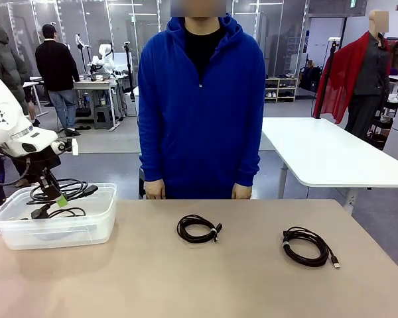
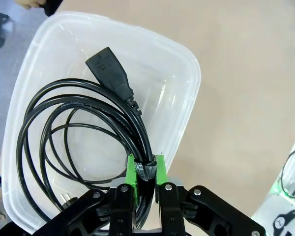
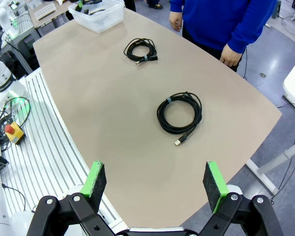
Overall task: Organize and store the cables.
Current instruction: Place the Power Cable into the Organizing box.
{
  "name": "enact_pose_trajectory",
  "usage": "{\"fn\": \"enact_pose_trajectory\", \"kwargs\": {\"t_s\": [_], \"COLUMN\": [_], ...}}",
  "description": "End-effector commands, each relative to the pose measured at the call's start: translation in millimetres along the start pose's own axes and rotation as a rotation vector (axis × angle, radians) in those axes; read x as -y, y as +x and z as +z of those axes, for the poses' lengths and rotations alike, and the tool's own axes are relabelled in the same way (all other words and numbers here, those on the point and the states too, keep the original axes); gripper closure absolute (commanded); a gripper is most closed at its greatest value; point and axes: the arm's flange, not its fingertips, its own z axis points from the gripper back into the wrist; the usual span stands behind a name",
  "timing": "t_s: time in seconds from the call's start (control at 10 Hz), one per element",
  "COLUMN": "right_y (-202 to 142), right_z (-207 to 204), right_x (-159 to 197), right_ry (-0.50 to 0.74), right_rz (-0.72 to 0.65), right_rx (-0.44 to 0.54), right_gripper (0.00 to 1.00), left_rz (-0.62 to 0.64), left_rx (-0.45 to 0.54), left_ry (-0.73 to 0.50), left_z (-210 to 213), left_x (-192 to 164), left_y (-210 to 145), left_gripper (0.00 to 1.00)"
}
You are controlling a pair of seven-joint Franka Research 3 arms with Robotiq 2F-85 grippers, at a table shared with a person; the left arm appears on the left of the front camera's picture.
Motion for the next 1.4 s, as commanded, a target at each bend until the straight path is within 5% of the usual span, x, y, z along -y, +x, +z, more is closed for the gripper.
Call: {"fn": "enact_pose_trajectory", "kwargs": {"t_s": [0.0, 0.4, 0.5, 1.3], "right_y": [0.3, 0.3, 0.3, 0.3], "right_z": [0.8, 0.8, 0.8, 0.8], "right_x": [1.0, 1.0, 1.0, 1.0], "right_ry": [0.001, 0.001, 0.001, 0.001], "right_rz": [0.017, 0.017, 0.017, 0.017], "right_rx": [0.013, 0.013, 0.013, 0.013], "right_gripper": [0.0, 0.0, 0.0, 0.0], "left_rz": [0.009, 0.009, 0.006, 0.115], "left_rx": [0.002, 0.002, -0.002, -0.023], "left_ry": [0.008, 0.008, -0.001, -0.026], "left_z": [0.4, 0.4, -1.1, -33.3], "left_x": [-1.2, -1.2, -0.7, -41.4], "left_y": [-5.0, -5.0, -3.3, -24.3], "left_gripper": [1.0, 1.0, 0.83, 0.83]}}
